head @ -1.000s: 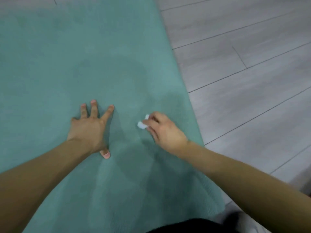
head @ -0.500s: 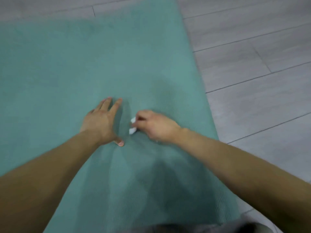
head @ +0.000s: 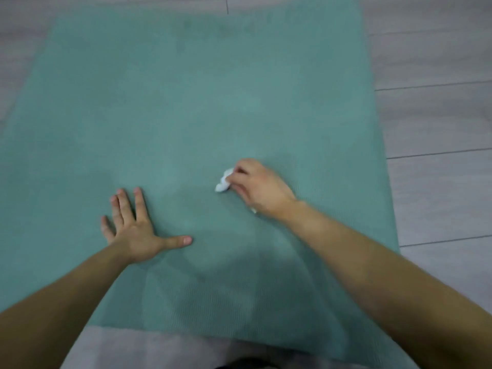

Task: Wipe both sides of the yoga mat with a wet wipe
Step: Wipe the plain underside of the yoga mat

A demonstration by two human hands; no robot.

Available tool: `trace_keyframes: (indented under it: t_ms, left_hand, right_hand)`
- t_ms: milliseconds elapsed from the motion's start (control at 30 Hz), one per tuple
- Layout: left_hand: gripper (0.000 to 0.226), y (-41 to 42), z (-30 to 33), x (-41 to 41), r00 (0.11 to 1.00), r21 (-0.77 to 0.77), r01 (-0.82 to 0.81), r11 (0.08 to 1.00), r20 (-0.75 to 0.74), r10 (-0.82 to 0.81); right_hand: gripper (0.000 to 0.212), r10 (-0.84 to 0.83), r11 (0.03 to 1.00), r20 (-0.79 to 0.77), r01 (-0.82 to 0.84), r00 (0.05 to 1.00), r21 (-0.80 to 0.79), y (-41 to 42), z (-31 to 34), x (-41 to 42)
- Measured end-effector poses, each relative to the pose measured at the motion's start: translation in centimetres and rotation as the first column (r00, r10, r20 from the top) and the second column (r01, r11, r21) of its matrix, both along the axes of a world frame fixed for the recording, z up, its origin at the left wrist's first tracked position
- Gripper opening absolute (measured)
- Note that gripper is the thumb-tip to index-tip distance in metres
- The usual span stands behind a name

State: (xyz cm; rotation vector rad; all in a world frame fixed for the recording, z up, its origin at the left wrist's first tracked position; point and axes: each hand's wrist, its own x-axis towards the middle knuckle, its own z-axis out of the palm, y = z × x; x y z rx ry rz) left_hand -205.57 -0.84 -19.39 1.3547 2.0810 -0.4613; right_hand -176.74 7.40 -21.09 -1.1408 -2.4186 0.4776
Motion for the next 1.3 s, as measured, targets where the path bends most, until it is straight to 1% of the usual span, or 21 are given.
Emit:
trace_keyframes:
  t_ms: [33,100,200,233,300,367,433,467,533,567,667,733,767,800,867,933,1000,1067,1167,1233,1300]
  left_hand:
    - [0.183,0.0,-0.4,-0.2,1.000,-0.009,0.002,1.000,0.015,-0.002]
    - [0.182,0.2,-0.6,-0.2,1.000,-0.035,0.005,0.999,0.031,-0.004]
    - [0.181,0.1,-0.3,-0.3,0.999,-0.070,0.002,0.998,0.045,0.001]
    - [0.181,0.1,-0.2,-0.2,0.999,-0.082,0.004,0.997,0.050,0.000]
    - [0.181,0.2,-0.1,-0.2,0.999,-0.095,0.012,0.995,0.046,-0.007]
    - [0.181,0.4,-0.2,-0.3,0.999,-0.099,0.016,0.995,0.033,-0.013]
    - [0.182,0.4,-0.2,-0.4,1.000,-0.101,0.016,0.995,0.026,-0.013]
    - [0.182,0.4,-0.2,-0.4,0.999,-0.099,0.018,0.995,0.030,-0.015]
    - [0.181,0.2,-0.2,-0.4,0.999,-0.089,0.021,0.996,0.050,-0.017]
    - [0.180,0.2,-0.3,-0.3,0.998,-0.088,0.024,0.996,0.057,-0.019]
    - [0.181,0.2,-0.2,0.0,0.998,-0.088,0.022,0.996,0.064,-0.017]
    - [0.180,0.0,-0.1,-0.1,0.998,-0.082,0.021,0.996,0.061,-0.016]
    - [0.180,0.0,-0.1,-0.2,0.998,-0.080,0.019,0.997,0.061,-0.014]
    - [0.180,0.0,0.0,-0.2,0.998,-0.077,0.015,0.997,0.060,-0.011]
    - [0.181,-0.1,-0.1,-0.3,0.999,-0.054,0.015,0.998,0.048,-0.013]
    - [0.184,-0.1,-0.1,-0.2,0.999,-0.036,0.013,0.999,0.041,-0.011]
    - [0.187,-0.3,-0.2,-0.2,0.999,-0.005,0.014,1.000,0.039,-0.013]
    - [0.186,-0.5,-0.3,-0.3,0.999,0.039,0.012,0.999,0.052,-0.014]
    - [0.185,-0.7,-0.1,-0.4,0.995,0.072,0.018,0.997,0.094,-0.024]
    - [0.180,-0.7,0.6,-1.2,0.993,0.100,0.044,0.994,0.105,-0.054]
    - [0.164,-0.8,1.3,-3.3,0.987,0.153,0.112,0.982,0.093,-0.127]
  right_hand:
    - [0.018,-0.171,0.985,0.029,0.170,0.985,0.042,2.5,0.1,3.1]
    - [0.023,-0.534,0.845,0.111,0.528,0.838,0.082,6.5,0.9,9.5]
    - [0.026,-0.806,0.583,0.110,0.812,0.582,-0.024,6.9,1.6,10.2]
    - [0.023,-0.815,0.568,0.096,0.821,0.571,-0.058,5.5,1.7,7.4]
    - [0.018,-0.705,0.703,-0.011,0.696,0.710,-0.147,1.6,1.1,-0.6]
    - [0.018,-0.374,0.913,-0.069,0.354,0.925,-0.204,-3.0,0.5,-8.9]
    - [0.020,-0.042,0.987,-0.042,0.035,0.998,-0.156,-5.3,0.2,-12.7]
    - [0.019,0.017,0.994,-0.040,-0.021,0.999,-0.105,-4.6,-0.2,-12.1]
    - [0.025,-0.071,0.997,-0.031,0.072,0.997,0.031,-0.8,-0.2,-7.1]
    - [0.028,-0.213,0.975,0.003,0.213,0.977,0.060,1.6,0.0,-3.5]
    - [0.034,-0.673,0.738,0.141,0.671,0.726,0.068,8.3,0.5,7.4]
    - [0.037,-0.809,0.575,0.165,0.818,0.564,0.022,9.4,0.8,8.4]
    - [0.031,-0.835,0.529,0.158,0.848,0.527,-0.028,8.8,1.2,6.1]
    - [0.026,-0.826,0.539,0.134,0.837,0.547,-0.092,7.5,1.2,2.7]
    - [0.023,-0.660,0.732,-0.009,0.641,0.751,-0.230,3.9,1.1,-5.8]
    - [0.029,-0.267,0.930,-0.036,0.248,0.963,-0.270,-0.9,1.2,-13.8]
    - [0.031,0.063,0.957,0.034,-0.051,0.997,-0.284,-3.4,1.1,-16.9]
    - [0.028,0.076,0.976,0.004,-0.074,0.997,-0.203,-1.9,0.4,-14.7]
    - [0.027,-0.280,0.954,0.048,0.283,0.959,-0.103,4.3,0.2,-5.8]
    - [0.028,-0.573,0.806,0.149,0.587,0.806,-0.076,8.3,0.8,0.6]
    - [0.029,-0.763,0.620,0.158,0.779,0.626,-0.092,9.3,1.6,3.7]
